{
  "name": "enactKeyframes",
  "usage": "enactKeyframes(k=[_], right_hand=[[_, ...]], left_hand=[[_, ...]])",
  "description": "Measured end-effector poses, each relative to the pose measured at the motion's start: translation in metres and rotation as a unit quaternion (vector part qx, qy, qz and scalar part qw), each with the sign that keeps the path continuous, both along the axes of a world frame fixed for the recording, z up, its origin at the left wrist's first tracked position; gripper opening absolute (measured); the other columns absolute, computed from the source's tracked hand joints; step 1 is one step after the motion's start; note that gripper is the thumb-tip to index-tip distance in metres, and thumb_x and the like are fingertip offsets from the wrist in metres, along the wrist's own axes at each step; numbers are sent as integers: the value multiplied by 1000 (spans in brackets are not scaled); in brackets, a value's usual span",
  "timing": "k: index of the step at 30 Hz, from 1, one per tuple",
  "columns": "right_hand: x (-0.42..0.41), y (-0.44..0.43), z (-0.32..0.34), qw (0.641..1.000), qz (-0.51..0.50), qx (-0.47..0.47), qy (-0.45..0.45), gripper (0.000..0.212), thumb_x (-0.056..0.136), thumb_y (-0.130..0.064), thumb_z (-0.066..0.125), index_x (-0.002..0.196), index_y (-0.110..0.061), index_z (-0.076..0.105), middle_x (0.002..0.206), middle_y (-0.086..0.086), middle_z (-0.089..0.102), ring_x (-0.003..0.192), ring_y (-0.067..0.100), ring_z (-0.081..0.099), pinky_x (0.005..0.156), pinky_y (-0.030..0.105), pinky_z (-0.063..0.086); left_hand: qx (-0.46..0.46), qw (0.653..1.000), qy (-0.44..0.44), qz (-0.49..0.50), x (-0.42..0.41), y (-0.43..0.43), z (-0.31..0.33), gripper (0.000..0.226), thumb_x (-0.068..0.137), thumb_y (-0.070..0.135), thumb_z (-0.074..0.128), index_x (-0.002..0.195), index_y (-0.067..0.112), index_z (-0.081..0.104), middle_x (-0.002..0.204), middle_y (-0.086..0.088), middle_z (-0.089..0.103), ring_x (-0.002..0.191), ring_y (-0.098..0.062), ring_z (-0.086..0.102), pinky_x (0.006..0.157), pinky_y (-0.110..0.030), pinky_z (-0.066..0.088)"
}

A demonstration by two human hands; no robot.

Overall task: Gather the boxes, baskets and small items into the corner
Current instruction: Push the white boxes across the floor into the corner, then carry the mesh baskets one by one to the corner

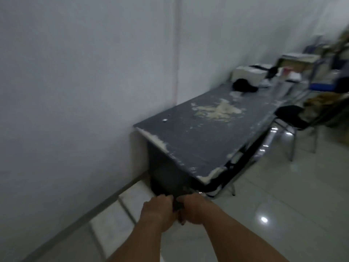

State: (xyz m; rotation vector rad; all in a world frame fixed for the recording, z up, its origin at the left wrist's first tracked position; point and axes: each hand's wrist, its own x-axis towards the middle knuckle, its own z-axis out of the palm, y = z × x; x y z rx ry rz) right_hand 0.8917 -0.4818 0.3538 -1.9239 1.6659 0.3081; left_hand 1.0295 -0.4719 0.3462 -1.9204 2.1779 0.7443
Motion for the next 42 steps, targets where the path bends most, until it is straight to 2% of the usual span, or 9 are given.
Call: enactKeyframes(k=[2,4,7,11,16,21,28,34,42], right_hand=[[-54,21,12,998,-55,-10,-4,41,91,-32,56,132,-24,57,136,10,56,119,34,56,97,38,47],[-110,49,18,993,-117,-20,-11,52,95,-32,52,146,-23,43,147,13,46,129,34,47,105,37,41],[-199,107,15,968,-249,-16,-21,57,98,-43,47,151,-26,34,153,13,37,136,31,41,110,35,35],[-306,211,10,923,-383,-24,-24,57,97,-48,47,150,-28,37,154,10,37,135,27,43,110,35,37],[-409,355,10,860,-510,-20,-2,51,98,-44,47,147,-30,41,150,7,42,129,25,49,106,35,42],[-475,452,14,814,-581,-23,14,49,96,-41,48,144,-30,45,147,8,46,125,26,51,102,34,45],[-556,483,-8,778,-626,-49,-22,47,95,-44,50,140,-32,49,140,6,54,119,24,56,98,36,48],[-642,475,-36,752,-657,-41,-42,48,94,-47,50,140,-33,49,142,5,52,121,24,54,100,38,47],[-752,491,-51,668,-739,-40,-77,48,95,-46,51,140,-31,50,140,4,54,121,23,54,102,38,46]], left_hand=[[5,997,11,-74,-49,2,2,41,83,50,51,118,31,58,125,1,60,113,-24,59,92,-37,49],[5,990,15,-142,-100,8,-1,50,74,55,51,119,33,57,123,4,64,112,-22,62,92,-35,51],[9,970,8,-244,-192,30,-5,53,81,59,49,128,35,51,134,2,56,121,-21,56,98,-34,46],[-22,931,15,-365,-323,103,6,58,92,56,49,143,30,41,143,1,46,124,-20,52,98,-35,47],[-51,861,71,-501,-458,227,12,52,94,50,50,141,28,46,136,-1,53,121,-21,54,97,-35,47],[-53,816,59,-573,-540,309,15,46,94,46,50,136,26,52,130,-1,56,116,-22,56,93,-35,46],[-75,781,19,-619,-632,327,3,48,96,48,49,138,25,49,129,-3,55,115,-23,55,94,-38,48],[-73,749,-7,-659,-726,306,-27,47,96,48,46,135,22,51,127,-5,56,113,-24,56,93,-40,50],[-53,691,-26,-720,-875,300,-39,48,96,50,45,137,25,49,130,-3,56,114,-23,56,93,-40,50]])
